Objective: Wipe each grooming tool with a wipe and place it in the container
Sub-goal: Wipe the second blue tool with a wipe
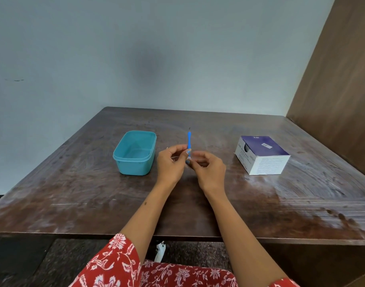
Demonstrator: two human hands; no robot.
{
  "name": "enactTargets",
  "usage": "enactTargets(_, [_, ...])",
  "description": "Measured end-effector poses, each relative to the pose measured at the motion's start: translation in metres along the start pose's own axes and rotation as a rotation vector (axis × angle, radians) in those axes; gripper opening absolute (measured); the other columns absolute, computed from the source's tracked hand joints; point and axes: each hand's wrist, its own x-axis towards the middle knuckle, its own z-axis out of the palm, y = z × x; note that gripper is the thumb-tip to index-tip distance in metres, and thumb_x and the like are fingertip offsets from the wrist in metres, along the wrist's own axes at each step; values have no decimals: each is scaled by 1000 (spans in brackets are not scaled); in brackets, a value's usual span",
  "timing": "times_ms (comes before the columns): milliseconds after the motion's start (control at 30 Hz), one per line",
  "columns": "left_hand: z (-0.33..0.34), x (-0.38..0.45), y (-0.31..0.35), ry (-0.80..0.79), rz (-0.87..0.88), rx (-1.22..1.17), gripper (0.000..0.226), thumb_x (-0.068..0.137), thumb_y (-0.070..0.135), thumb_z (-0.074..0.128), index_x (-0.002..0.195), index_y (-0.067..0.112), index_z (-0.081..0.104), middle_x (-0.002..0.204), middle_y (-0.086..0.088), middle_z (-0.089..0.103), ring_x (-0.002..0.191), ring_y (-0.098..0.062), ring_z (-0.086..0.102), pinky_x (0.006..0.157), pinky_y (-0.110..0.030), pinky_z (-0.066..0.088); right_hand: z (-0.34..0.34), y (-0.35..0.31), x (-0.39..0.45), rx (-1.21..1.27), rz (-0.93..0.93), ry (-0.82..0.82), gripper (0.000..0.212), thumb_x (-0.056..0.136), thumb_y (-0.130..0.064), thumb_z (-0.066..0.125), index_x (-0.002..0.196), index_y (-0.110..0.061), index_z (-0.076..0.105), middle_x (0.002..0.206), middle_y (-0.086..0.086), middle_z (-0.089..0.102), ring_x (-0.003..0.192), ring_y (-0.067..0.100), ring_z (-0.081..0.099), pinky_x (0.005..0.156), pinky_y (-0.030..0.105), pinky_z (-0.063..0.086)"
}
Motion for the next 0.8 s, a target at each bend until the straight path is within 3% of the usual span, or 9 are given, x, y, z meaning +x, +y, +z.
enactTargets(100, [1, 0, -1, -25, 13, 16, 19, 83, 7, 65, 102, 7, 70, 92, -2, 70, 88, -13, 66, 76, -19, 53, -2, -4, -2, 50, -32, 41, 32, 75, -17, 77, 100, -25, 58, 74, -5, 72, 68, 0, 66, 66, 13, 48])
enactTargets(300, [7, 6, -2, -2, 46, 33, 19, 83, 5, 65, 101, 7, 70, 89, 0, 69, 81, -7, 65, 71, -15, 55, 2, 0, 3, -7, -18, 24, 35, 75, -16, 75, 100, -27, 53, 72, -6, 71, 67, 5, 67, 73, 36, 55])
enactTargets(400, [13, 14, 1, -2, 100, 63, 18, 83, 7, 64, 100, 8, 70, 90, 0, 70, 79, -7, 66, 70, -13, 53, 3, -1, 12, 5, -37, 64, 36, 76, -13, 73, 100, -28, 52, 71, -8, 70, 66, 6, 66, 73, 37, 54])
enactTargets(567, [21, 28, 4, -27, 150, 127, 19, 84, 8, 63, 102, 9, 69, 92, 2, 68, 80, -2, 62, 68, -3, 47, 9, -2, 30, -10, -73, 93, 36, 77, -12, 72, 99, -29, 49, 68, -13, 66, 69, 3, 66, 73, 29, 53])
enactTargets(700, [20, 36, -3, 9, 172, 106, 17, 84, 8, 63, 99, 11, 70, 89, 6, 67, 81, -3, 64, 69, -6, 48, 14, 2, 39, 21, -107, 79, 35, 78, -14, 71, 98, -29, 48, 68, -12, 68, 71, 0, 66, 72, 21, 50])
enactTargets(800, [19, 37, -3, 2, 177, 87, 18, 84, 7, 63, 101, 12, 69, 86, 11, 64, 78, 8, 62, 70, -5, 48, 15, 4, 41, 24, -128, 99, 34, 78, -15, 72, 97, -28, 47, 69, -13, 68, 72, 0, 66, 71, 17, 49])
